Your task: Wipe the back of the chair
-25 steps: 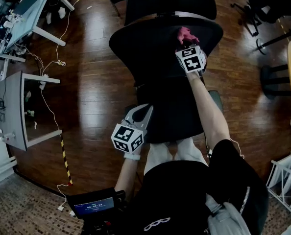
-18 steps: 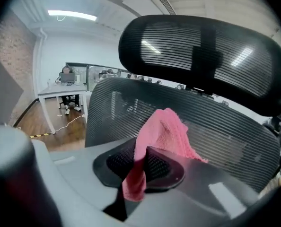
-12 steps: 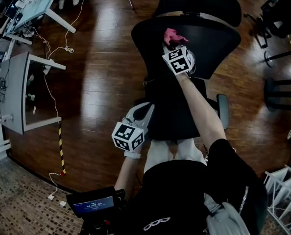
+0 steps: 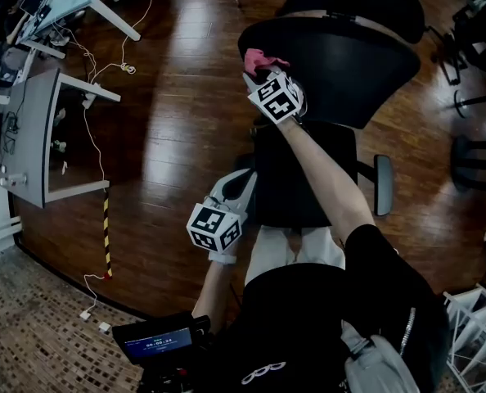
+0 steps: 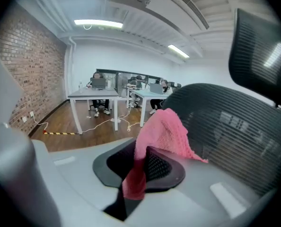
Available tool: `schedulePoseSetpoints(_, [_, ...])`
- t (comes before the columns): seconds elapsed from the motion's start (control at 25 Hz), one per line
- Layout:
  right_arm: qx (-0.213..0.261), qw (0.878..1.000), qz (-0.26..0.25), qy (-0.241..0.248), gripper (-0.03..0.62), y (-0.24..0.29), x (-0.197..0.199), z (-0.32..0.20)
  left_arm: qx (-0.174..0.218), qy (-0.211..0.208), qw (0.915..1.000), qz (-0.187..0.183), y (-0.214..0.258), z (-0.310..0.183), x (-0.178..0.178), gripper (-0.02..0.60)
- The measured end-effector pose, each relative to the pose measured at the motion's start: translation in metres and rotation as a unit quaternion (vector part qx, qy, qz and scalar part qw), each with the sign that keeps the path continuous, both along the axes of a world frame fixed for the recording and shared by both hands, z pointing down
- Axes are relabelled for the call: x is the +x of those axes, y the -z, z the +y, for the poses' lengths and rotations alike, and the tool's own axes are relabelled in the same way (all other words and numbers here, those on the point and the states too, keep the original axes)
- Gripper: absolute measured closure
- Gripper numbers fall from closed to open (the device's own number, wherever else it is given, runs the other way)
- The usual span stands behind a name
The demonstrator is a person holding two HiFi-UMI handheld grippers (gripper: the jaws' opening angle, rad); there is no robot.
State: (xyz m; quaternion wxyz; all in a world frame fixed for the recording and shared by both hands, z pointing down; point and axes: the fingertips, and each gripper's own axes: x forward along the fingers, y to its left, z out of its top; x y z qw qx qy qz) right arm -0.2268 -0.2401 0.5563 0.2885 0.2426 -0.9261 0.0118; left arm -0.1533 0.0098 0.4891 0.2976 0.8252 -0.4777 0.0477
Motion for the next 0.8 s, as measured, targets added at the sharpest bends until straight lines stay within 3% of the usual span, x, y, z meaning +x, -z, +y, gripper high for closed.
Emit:
schedulePoseSetpoints(0.16, [-0.001, 0.998, -0.012, 0.058, 0.553, 0.004, -0.028, 0.024, -0.005, -0.002, 1.0, -0.007, -0.001, 0.003, -0.001, 0.589])
schedulePoseSetpoints(0.32, [-0.001, 0.999, -0.005, 0.047, 0.553, -0.003, -0.009, 0.023, -0.001, -0.015, 0.9998, -0.012, 0.002, 0.001, 0.013, 0.589])
schedulePoseSetpoints(0.52, [-0.012, 0.999, 0.004, -0.03, 0.553, -0.013, 0.064, -0.007, -0.003, -0.042, 0.999, -0.013, 0.001, -0.004, 0.043, 0.589])
schedulePoseSetpoints(0.8, [-0.024, 0.99, 0.001, -0.138, 0.553, -0.017, 0.195, -0.047, -0.004, -0.092, 0.9957, -0.013, 0.002, -0.015, 0.108, 0.589])
